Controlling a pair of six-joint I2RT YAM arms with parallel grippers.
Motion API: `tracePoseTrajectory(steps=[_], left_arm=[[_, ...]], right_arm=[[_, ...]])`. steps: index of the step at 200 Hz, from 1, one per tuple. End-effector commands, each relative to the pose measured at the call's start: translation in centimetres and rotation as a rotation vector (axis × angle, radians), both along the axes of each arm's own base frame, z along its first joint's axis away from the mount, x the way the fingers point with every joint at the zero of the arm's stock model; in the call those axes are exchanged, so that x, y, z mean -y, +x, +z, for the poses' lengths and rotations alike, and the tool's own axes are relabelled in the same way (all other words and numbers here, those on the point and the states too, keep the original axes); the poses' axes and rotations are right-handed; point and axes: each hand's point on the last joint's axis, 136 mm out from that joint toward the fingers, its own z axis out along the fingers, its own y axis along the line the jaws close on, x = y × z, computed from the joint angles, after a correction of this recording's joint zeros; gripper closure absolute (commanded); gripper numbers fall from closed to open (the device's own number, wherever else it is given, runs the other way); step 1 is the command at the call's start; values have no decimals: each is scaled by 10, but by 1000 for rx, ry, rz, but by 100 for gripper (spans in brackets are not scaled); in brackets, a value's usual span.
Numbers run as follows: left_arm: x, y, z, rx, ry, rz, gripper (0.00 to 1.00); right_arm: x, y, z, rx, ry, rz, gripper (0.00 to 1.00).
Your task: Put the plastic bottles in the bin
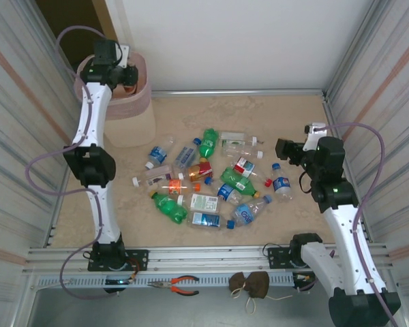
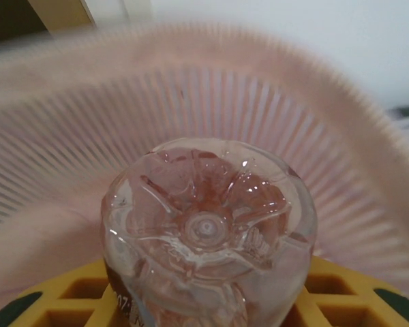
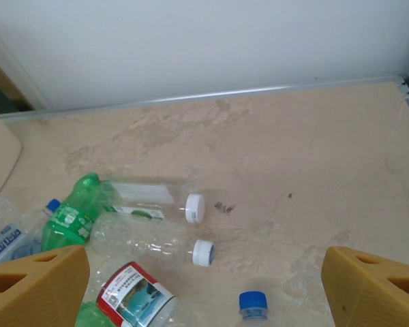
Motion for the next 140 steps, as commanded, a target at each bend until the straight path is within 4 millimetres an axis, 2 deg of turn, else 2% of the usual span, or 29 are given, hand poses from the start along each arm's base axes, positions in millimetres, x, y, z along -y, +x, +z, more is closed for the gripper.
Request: tracePoseTrajectory(steps=[1,32,60,84,140], left_arm=[[-2,-6,-21,-83,-34,-12,69],[-4,-8,-62,-202,-89,-13,69],[-6,-15,-89,-299,-121,-19,70],[-5,-26,-103,-369,-153,-33,71],[-5,-68,-125,-565,-192,-41,71]], right_arm=[[1,-3,-12,-28,0,-17,13],[1,-2,-15,-36,6,-20,13],[0,-1,-19,-48,6,-18,13],[0,-1,-25,-58,8,-20,13],[-4,1,-32,-67,16,-19,14]])
